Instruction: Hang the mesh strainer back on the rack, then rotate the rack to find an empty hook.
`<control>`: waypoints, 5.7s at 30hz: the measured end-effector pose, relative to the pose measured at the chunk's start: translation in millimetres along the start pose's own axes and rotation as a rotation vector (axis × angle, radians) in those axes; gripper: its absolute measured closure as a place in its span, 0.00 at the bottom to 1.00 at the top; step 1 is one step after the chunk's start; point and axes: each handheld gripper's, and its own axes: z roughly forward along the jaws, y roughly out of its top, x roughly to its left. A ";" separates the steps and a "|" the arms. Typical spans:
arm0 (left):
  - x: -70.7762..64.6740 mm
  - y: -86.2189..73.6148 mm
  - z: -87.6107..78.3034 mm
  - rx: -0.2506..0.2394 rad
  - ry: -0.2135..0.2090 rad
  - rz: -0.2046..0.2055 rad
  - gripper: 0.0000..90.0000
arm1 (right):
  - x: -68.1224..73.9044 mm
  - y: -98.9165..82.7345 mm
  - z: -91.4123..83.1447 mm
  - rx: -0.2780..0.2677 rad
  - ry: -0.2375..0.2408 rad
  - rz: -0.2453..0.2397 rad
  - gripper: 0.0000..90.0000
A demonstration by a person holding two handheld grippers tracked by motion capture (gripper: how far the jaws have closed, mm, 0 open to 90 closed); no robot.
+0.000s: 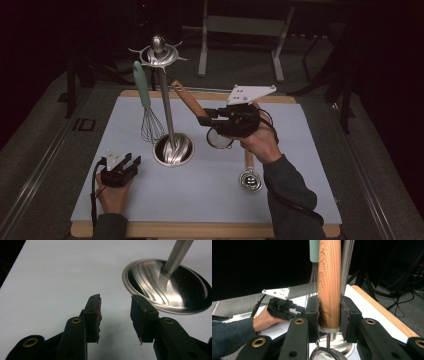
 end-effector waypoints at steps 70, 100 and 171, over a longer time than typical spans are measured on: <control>2.0 -0.3 -0.4 -0.006 -0.008 -0.022 0.67 | 9.0 39.3 65.1 0.060 -0.163 -0.046 0.75; 1.7 -0.3 -0.6 -0.010 -0.006 -0.022 0.68 | -7.9 -3.5 40.5 0.175 -0.180 -0.077 0.71; -22.8 133.2 -89.0 -0.624 -0.278 -0.100 1.00 | -48.2 -222.5 -40.4 0.206 -0.416 0.308 0.62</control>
